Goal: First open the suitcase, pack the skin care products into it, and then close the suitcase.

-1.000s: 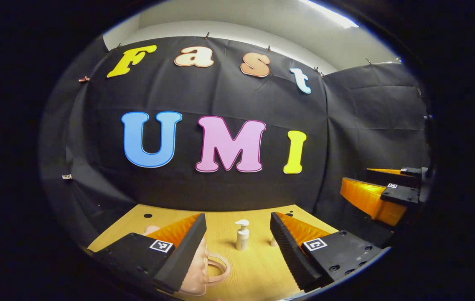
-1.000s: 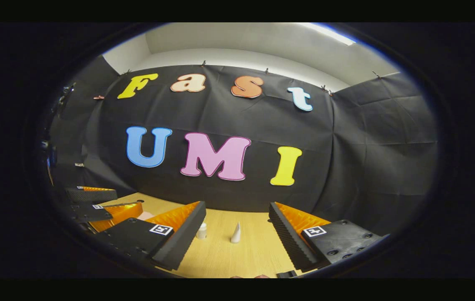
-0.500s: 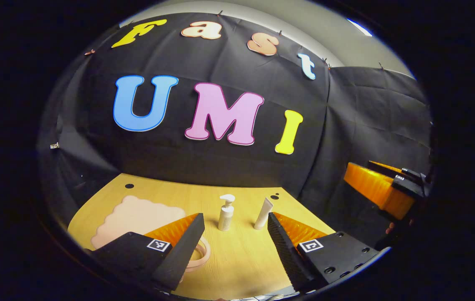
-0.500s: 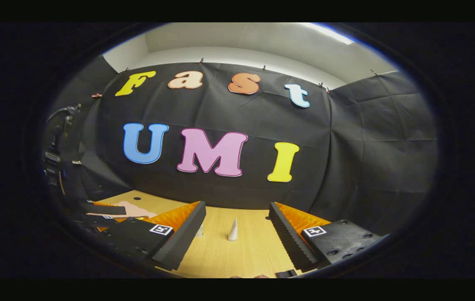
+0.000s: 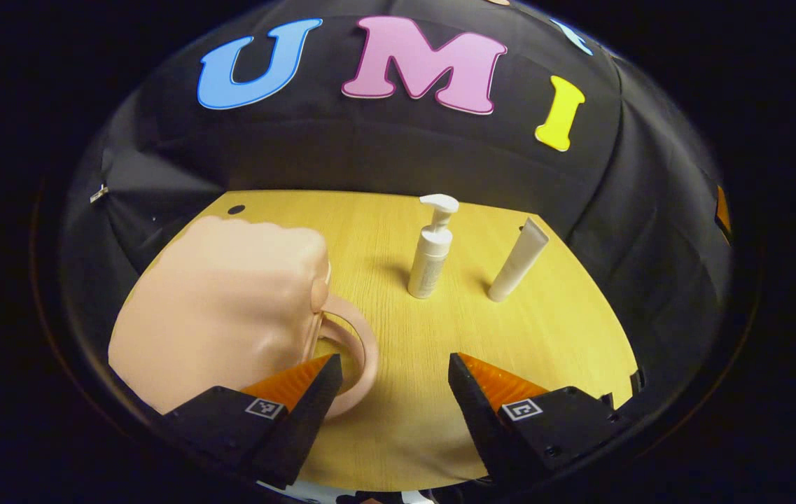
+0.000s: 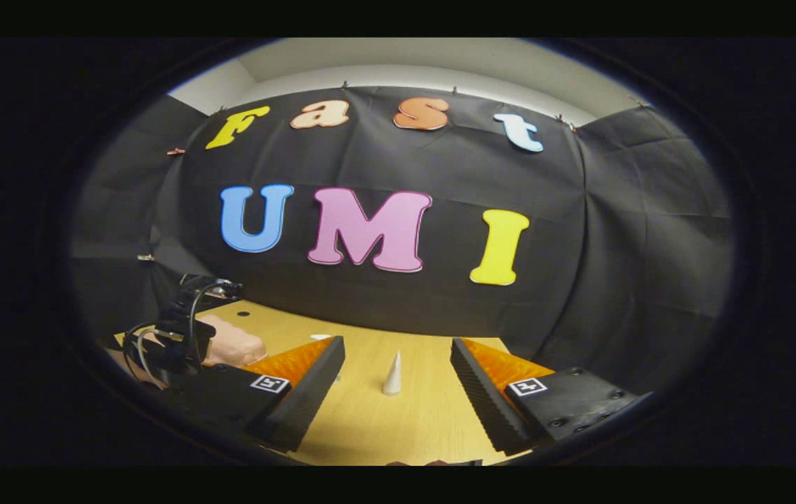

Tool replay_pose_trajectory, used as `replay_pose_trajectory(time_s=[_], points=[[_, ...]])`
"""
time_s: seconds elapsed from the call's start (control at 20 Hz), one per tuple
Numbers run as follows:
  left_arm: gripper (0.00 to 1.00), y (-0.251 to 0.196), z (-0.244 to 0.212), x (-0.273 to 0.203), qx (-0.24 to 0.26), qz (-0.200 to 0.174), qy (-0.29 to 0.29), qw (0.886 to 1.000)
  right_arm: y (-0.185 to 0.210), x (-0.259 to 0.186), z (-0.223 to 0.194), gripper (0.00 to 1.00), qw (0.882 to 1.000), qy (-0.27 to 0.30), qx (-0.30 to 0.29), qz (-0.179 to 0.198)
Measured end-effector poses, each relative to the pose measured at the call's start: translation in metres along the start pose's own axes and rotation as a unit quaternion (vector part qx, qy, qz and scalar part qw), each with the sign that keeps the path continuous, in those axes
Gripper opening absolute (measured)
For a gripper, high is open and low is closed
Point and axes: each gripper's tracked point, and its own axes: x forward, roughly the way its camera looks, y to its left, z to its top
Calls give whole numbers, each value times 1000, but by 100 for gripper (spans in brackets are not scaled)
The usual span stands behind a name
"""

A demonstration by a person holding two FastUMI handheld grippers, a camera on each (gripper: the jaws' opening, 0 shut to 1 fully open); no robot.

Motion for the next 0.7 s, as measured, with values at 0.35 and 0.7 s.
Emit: replay_pose_trajectory(time_s=[0.35,0.7], points=[[89,6,-22,53,-14,25,75,997,-53,28,-32,97,999,36,-1,-2],[13,17,1,39,58,15,77,995,-57,34,-37,97,998,46,20,-43]])
